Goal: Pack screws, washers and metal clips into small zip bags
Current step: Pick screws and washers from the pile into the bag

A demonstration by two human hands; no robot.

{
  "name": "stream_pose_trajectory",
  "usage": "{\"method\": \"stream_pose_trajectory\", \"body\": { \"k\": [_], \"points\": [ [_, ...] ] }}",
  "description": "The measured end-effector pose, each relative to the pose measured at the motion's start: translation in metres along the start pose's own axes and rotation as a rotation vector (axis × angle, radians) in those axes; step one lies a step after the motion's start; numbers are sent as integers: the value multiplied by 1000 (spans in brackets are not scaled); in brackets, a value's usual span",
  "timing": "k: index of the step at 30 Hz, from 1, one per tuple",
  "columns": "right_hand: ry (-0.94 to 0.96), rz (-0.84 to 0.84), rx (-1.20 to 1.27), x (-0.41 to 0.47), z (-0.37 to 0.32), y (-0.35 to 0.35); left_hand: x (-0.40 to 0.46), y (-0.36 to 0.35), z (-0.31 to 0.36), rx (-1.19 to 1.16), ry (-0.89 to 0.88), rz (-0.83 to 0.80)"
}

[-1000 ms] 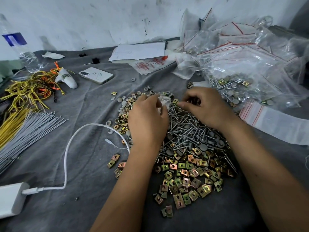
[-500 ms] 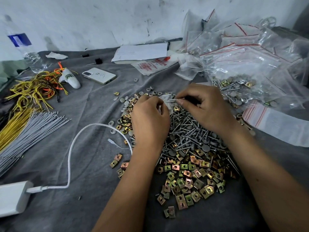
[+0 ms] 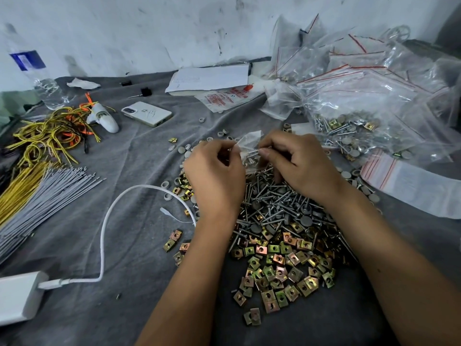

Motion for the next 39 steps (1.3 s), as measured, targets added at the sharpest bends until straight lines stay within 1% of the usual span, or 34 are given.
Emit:
{"method": "stream_pose_trajectory", "body": {
  "k": [4, 7, 12, 15, 17, 20, 25, 27, 30, 34, 37, 39],
  "points": [
    [8, 27, -141, 4, 0, -1, -2, 2, 3, -5, -31, 29],
    [22, 53, -174, 4, -4, 1, -2, 2, 5, 0, -65, 32],
    [40, 111, -108, 2, -10, 6, -3, -2, 4, 1, -74, 5],
    [47, 189, -24, 0, -12, 11, -3, -1, 4, 18, -80, 15],
    [35, 208, -2, 0, -13, 12, -3, 0, 4, 26, -91, 27],
    [22, 176, 25, 0, -12, 11, -3, 2, 6, 39, -111, 44],
    [65, 81, -28, 0, -13, 5, -3, 4, 10, 23, -131, 63],
    [62, 104, -29, 1, -14, 1, -4, 4, 11, 17, -156, 49],
    [0, 157, -32, 1, -10, -2, -5, 4, 14, 25, -176, 66],
    [-18, 81, -67, 2, -11, -5, -3, 8, 13, 41, -173, 106],
    [-12, 146, 25, 2, -12, 6, -1, 12, 10, 80, -170, 128],
    [-12, 118, 12, 2, -9, 12, 1, 16, 10, 99, -173, 162]
  ]
}}
Point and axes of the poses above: each hand's wrist, its own x-axis towards the middle knuckle, its own y-axis out of the back of the hand, z = x × y, the point moved 5 cm from there along x, towards the middle knuckle, and after that the axes turned 3 degrees about z, right-handed, at the moved point
